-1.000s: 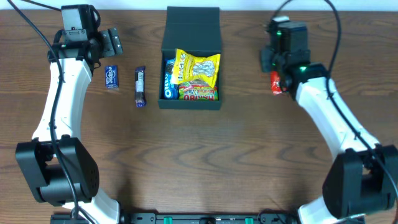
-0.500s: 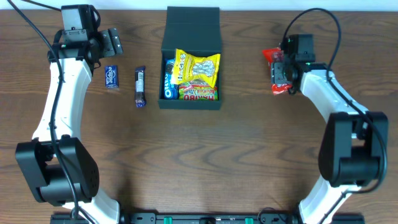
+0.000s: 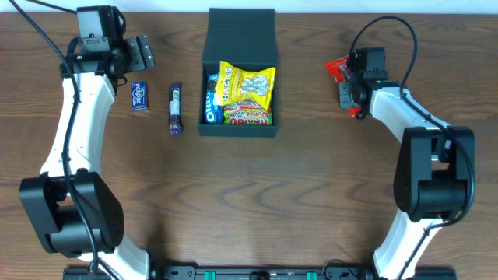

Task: Pack container
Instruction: 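Move the right gripper to the red Hacks bag and grasp it, then carry the red Hacks bag into the box and release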

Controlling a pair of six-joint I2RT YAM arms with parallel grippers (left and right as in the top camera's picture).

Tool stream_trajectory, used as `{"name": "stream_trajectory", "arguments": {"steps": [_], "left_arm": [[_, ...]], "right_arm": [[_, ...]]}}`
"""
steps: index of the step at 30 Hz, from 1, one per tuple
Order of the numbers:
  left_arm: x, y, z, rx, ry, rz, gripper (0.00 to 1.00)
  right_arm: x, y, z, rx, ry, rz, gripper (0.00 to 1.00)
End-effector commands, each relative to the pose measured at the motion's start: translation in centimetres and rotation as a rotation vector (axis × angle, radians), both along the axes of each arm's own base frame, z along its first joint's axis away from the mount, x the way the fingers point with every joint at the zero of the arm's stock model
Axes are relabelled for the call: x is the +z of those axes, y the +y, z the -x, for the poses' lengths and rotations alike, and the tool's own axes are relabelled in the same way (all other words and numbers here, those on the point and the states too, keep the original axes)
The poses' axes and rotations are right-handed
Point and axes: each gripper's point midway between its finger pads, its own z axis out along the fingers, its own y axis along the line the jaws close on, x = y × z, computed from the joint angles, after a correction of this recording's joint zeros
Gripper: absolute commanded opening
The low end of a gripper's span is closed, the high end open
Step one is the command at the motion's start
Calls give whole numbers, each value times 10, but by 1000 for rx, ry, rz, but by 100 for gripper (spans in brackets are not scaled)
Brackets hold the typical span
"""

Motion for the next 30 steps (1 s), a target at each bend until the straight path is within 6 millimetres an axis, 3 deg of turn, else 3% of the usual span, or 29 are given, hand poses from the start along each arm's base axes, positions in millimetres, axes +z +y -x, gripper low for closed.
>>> {"name": "stream_trajectory", "arguments": {"steps": [1,6,12,15,17,19,26,30], "left_arm": [[18,0,1,-1,-38,0,95],[18,0,2,-1,-38,0,95],[18,0,1,-1,-38,0,95],[18,0,1,-1,-38,0,95],[18,0,1,-1,-38,0,95],[18,0,1,-1,-38,0,95],[18,0,1,-1,-38,0,95],[18,0,2,-1,-38,0,95]], "right_arm": [[-8,1,4,-1,23,-2,1],[28,18,-4,35,-62,-13,1],[113,34,-20,82,-281,-73,1],[130,39,-20,108,-320,-98,1],[125,34,-23,110,-316,-72,73],[110,26,-28,122,-301,-47,77],[32,-8,-30,70,-162,-13,74],[11,-16,-32,51,-141,-15,72]]}}
